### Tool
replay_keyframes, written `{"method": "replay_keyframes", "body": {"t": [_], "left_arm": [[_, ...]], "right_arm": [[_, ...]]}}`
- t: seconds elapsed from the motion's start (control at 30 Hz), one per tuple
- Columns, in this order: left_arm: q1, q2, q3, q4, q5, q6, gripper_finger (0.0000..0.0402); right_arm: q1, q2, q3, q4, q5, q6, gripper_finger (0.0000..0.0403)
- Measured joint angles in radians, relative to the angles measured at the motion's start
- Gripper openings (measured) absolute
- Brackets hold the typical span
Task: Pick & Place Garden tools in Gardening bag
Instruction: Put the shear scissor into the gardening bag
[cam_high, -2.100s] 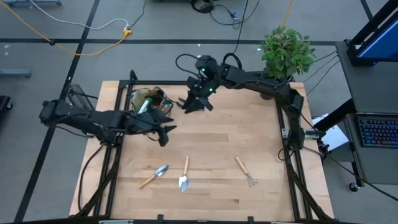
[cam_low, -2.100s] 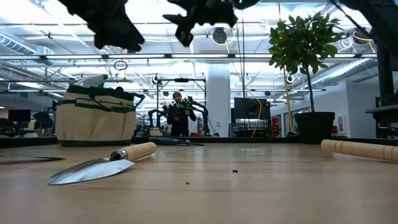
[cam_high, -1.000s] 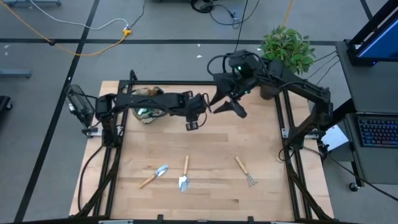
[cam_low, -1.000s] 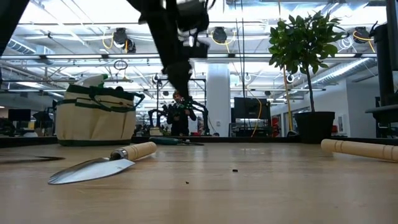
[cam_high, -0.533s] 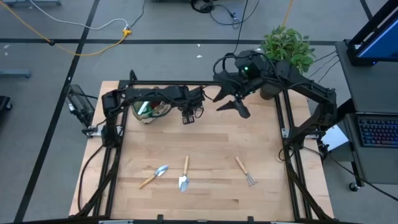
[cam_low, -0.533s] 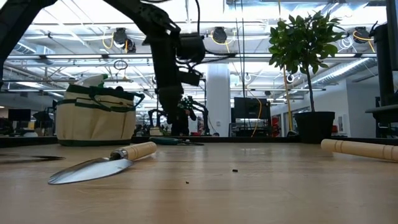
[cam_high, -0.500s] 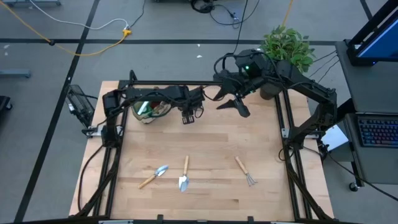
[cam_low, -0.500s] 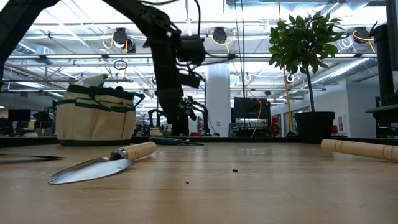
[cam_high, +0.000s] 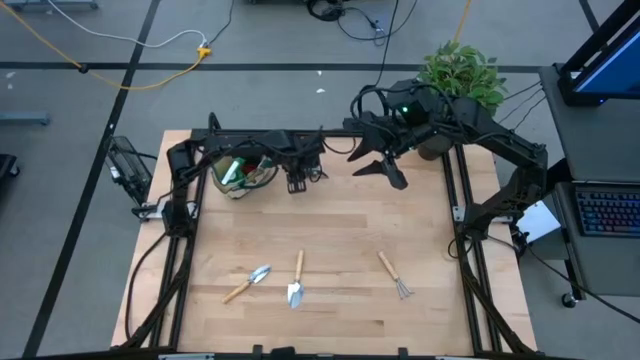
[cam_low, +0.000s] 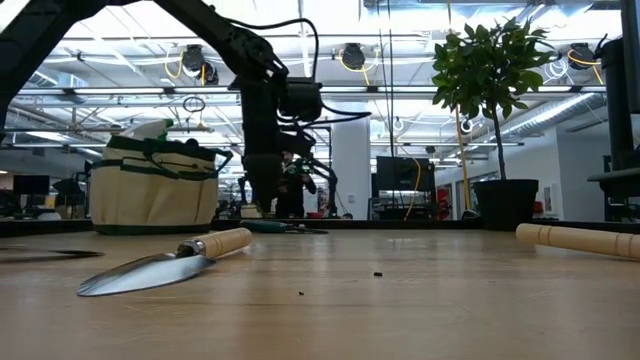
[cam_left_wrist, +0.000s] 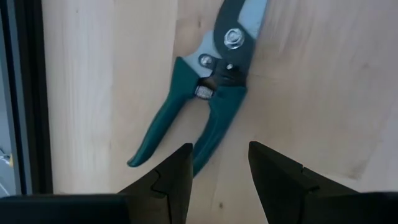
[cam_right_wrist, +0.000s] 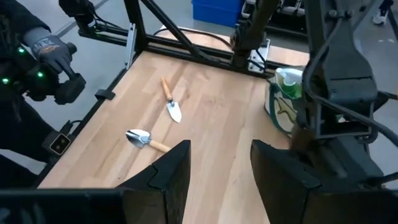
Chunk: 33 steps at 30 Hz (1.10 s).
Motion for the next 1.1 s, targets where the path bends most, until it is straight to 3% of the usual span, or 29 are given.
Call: {"method": "replay_keyframes", "body": {"t": [0.47,0.83,1.1], "left_arm": [[0.025,0.0,-0.057,0.035,0.046,0.043,0.0165],[0.033,0.0,-0.07,0.106,0.034,0.043,0.0213],[0.054,-0.001,-0.15,0.147,0.061,0.043,0.0218]], "right_arm": [[0.0,-0.001,0.0,0.0,0.001,0.003,0.016],[0.0,-0.001,0.0,0.001,0.001,0.007,0.016],[0.0,0.0,0.0,0.011,0.001,0.038,0.016]]}}
